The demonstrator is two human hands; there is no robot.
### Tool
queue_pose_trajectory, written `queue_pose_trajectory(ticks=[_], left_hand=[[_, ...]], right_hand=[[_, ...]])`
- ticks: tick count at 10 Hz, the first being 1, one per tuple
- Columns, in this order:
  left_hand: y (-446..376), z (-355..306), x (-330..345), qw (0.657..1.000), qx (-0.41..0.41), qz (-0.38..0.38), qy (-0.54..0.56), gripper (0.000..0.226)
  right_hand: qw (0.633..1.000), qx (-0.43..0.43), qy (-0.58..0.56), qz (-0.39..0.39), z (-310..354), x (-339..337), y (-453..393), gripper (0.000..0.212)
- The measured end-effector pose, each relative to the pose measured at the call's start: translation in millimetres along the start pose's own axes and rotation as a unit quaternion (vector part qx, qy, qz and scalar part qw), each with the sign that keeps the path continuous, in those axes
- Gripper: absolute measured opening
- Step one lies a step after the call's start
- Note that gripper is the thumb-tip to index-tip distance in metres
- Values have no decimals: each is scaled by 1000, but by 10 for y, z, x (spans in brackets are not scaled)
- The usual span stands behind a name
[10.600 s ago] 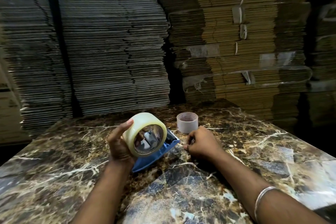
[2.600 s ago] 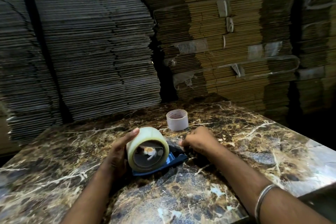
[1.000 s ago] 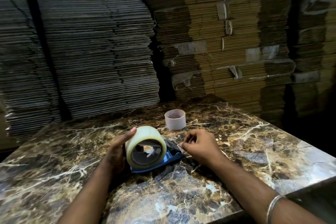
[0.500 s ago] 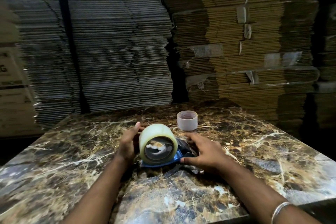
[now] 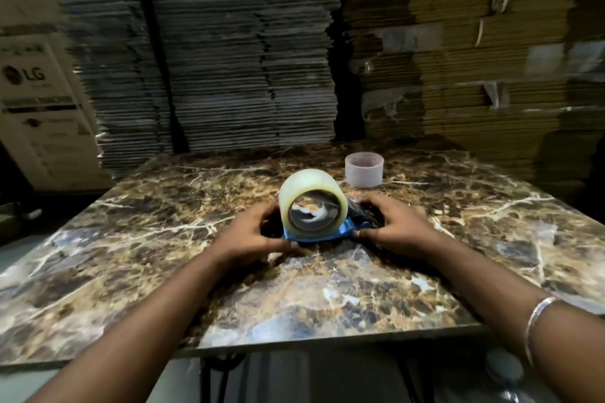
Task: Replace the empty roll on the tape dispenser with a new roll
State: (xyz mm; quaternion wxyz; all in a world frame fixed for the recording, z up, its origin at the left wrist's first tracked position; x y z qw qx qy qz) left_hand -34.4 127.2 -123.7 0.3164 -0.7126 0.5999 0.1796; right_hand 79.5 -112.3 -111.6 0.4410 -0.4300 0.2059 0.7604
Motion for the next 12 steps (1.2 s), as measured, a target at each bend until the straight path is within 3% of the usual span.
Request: queue_pose_trajectory(ticks=[2, 3, 7, 9, 10, 11, 12], left_hand=[[23, -20, -1, 999, 3, -25, -23, 69], [31, -49, 9, 999, 4, -32, -31, 63], [1, -99, -23, 996, -30, 1, -85, 51], [-32, -242, -105, 994, -106, 35, -17, 62], [-88, -411, -155, 986, -156, 60, 22, 63], [-131, -537, -231, 964, -235, 116, 47, 78], [-190, -708, -381, 945, -281, 157, 56, 83]], right_hand=[[996, 8, 88, -17, 103, 28, 53, 61], [993, 8, 119, -9, 125, 53, 66, 66], [991, -1, 134, 21, 92, 94, 35, 78], [989, 53, 85, 111, 147, -49, 8, 90], [980, 55, 74, 175, 193, -208, -42, 86], [961, 88, 39, 260, 340, -445, -152, 75], [957, 110, -23, 267, 380, -569, -345, 52]])
Point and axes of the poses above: each hand's wrist, its own y-axis away from the middle knuckle, its own x-axis out of the palm, z = x × y, the point moved 4 cm from there along -y, towards the middle knuckle, and after that the axes turned 4 degrees about x, right-handed, at the moved point
